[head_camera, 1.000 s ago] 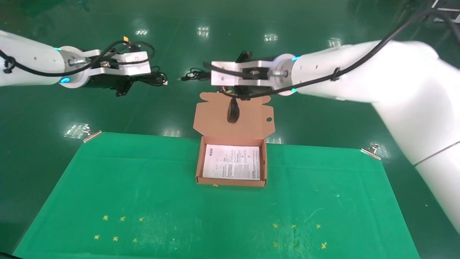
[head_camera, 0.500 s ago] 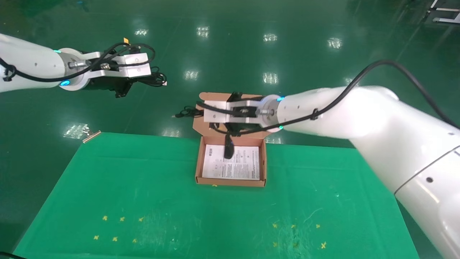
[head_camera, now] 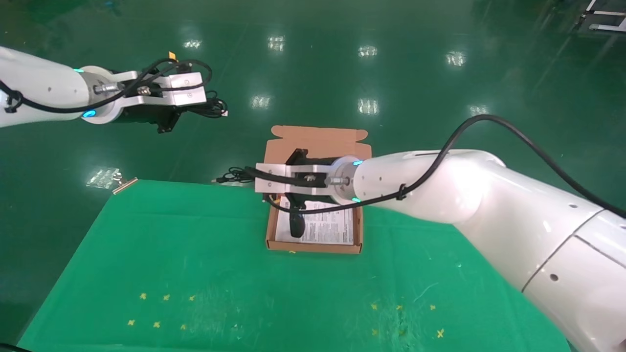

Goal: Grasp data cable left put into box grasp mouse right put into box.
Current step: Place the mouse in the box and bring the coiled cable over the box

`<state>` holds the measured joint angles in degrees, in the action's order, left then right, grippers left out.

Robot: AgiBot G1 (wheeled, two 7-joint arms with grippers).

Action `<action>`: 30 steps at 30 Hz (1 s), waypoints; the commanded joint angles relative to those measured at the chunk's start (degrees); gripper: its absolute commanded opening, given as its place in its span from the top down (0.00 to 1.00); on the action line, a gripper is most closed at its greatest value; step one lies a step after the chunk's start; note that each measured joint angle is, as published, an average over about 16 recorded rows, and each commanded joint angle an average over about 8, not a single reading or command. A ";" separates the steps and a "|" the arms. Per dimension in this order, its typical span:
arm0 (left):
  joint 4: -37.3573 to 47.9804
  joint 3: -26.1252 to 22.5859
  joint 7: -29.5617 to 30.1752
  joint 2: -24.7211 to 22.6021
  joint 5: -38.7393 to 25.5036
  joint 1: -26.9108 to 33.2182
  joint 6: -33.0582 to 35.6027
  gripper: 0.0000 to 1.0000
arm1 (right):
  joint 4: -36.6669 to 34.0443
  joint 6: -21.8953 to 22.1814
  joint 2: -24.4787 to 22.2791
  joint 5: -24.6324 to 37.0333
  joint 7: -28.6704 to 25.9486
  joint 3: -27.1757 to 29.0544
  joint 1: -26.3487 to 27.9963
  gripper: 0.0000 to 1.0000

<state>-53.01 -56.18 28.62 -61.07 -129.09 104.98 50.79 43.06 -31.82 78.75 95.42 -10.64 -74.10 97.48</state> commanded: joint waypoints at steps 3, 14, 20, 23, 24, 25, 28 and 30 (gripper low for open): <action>-0.13 -0.01 0.12 0.03 -0.08 -0.03 0.03 1.00 | -0.61 1.42 -0.02 -2.26 -1.38 -3.08 -0.14 1.00; -0.23 -0.01 0.23 0.06 -0.15 -0.05 0.06 1.00 | -8.22 2.76 -0.17 -7.07 -6.70 -6.99 -1.41 0.97; -0.25 -0.02 0.24 0.07 -0.16 -0.06 0.07 1.00 | -10.15 2.08 -0.16 -8.12 -7.58 -8.51 -1.16 0.22; -0.25 -0.02 0.23 0.08 -0.16 -0.06 0.07 1.00 | -10.37 1.67 -0.16 -8.12 -7.50 -9.01 -1.04 0.00; -0.26 -0.02 0.23 0.08 -0.16 -0.07 0.07 1.00 | -10.39 1.54 -0.23 -8.13 -7.47 -9.15 -1.01 0.00; -0.26 -0.02 0.23 0.07 -0.14 -0.08 0.07 1.00 | -10.34 1.37 -0.35 -8.15 -7.43 -9.31 -0.98 0.00; -0.32 -0.03 0.19 -0.08 0.11 -0.26 0.10 1.00 | -9.69 1.25 -0.84 -8.17 -7.40 -9.28 -0.96 0.00; -0.39 -0.05 0.02 -0.28 0.51 -0.51 0.13 1.00 | -9.12 1.29 -1.23 -8.20 -7.43 -9.23 -0.99 0.00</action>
<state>-53.21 -56.28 28.26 -61.64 -128.15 104.18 50.77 33.85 -30.45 77.62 87.29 -18.24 -83.49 96.50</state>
